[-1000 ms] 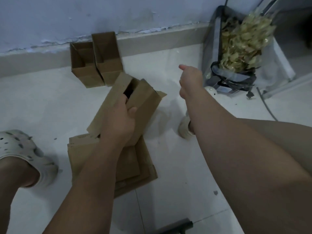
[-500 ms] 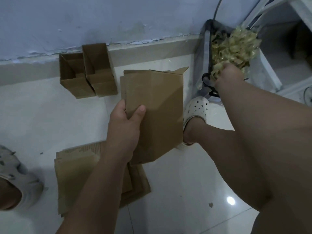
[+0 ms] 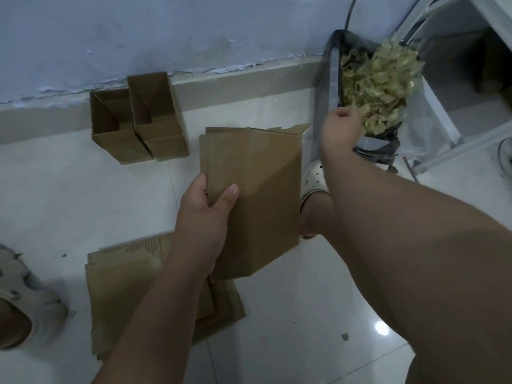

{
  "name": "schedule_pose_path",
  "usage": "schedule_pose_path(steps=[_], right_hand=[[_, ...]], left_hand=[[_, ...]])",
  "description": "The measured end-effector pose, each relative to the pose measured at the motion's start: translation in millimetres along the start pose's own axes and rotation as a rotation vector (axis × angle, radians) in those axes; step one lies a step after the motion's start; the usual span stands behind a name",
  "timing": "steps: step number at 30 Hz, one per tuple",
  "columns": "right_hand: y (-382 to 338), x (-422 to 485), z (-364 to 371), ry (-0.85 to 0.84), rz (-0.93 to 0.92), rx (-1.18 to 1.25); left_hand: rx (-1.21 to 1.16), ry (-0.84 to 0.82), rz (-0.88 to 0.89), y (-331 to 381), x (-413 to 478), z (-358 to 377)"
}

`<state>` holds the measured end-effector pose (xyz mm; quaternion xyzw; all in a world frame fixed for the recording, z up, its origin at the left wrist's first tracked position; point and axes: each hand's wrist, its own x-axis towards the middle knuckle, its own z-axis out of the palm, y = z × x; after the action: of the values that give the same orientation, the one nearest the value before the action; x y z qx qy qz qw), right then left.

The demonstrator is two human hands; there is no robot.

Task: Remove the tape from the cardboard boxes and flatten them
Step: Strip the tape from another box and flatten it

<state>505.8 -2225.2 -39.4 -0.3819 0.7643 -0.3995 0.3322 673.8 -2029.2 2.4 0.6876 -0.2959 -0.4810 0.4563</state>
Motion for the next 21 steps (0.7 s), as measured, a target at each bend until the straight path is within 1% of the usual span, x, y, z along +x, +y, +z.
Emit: schedule_pose_path(steps=[1, 2, 3, 5, 6, 7, 10, 12, 13, 15, 17, 18, 19, 21], right_hand=[[-1.6, -9.7, 10.4, 0.012, 0.013, 0.006], [-3.7, -20.5, 16.1, -0.052, 0.06, 0.09], [-4.4, -36.0, 25.6, -0.192, 0.121, 0.171], [-2.4, -63.5, 31.5, -0.471, 0.306, 0.334], [1.5, -73.6, 31.1, -0.569, 0.373, 0.353], [7.2, -79.7, 30.1, -0.64, 0.402, 0.34], [23.9, -99.5, 25.3, -0.79, 0.407, 0.251], [31.2, -109.6, 18.6, -0.872, 0.446, 0.23], [35.5, -112.8, 15.1, -0.902, 0.46, 0.222], [38.8, -121.0, 8.0, -0.902, 0.449, 0.207], [35.3, -131.5, 0.5, -0.881, 0.4, 0.193], [31.0, -137.7, -3.3, -0.876, 0.355, 0.165], [26.5, -143.0, -6.4, -0.871, 0.291, 0.125], [17.3, -152.0, -12.8, -0.834, 0.122, 0.01]], left_hand=[[-0.018, 0.003, 0.007, -0.1, 0.6, -2.2], [-0.021, 0.02, 0.013, 0.3, 0.0, -4.9], [-0.044, 0.044, 0.017, 1.2, 0.1, -9.5], [-0.068, 0.086, 0.023, 7.1, -2.1, -21.6], [-0.072, 0.101, 0.026, 9.5, -2.9, -27.8], [-0.085, 0.112, 0.031, 10.0, -2.9, -34.4], [-0.153, 0.14, 0.035, 13.0, -8.0, -53.3], [-0.17, 0.15, 0.04, 14.3, -12.1, -65.0], [-0.168, 0.151, 0.041, 14.1, -13.1, -70.1], [-0.159, 0.123, 0.027, 15.8, -16.2, -83.8], [-0.117, 0.042, -0.039, 19.2, -19.8, -99.1], [-0.132, 0.01, -0.092, 21.4, -22.6, -106.0], [-0.215, -0.013, -0.15, 23.4, -24.8, -112.3], [-0.508, -0.042, -0.263, 28.6, -31.0, -122.1]])
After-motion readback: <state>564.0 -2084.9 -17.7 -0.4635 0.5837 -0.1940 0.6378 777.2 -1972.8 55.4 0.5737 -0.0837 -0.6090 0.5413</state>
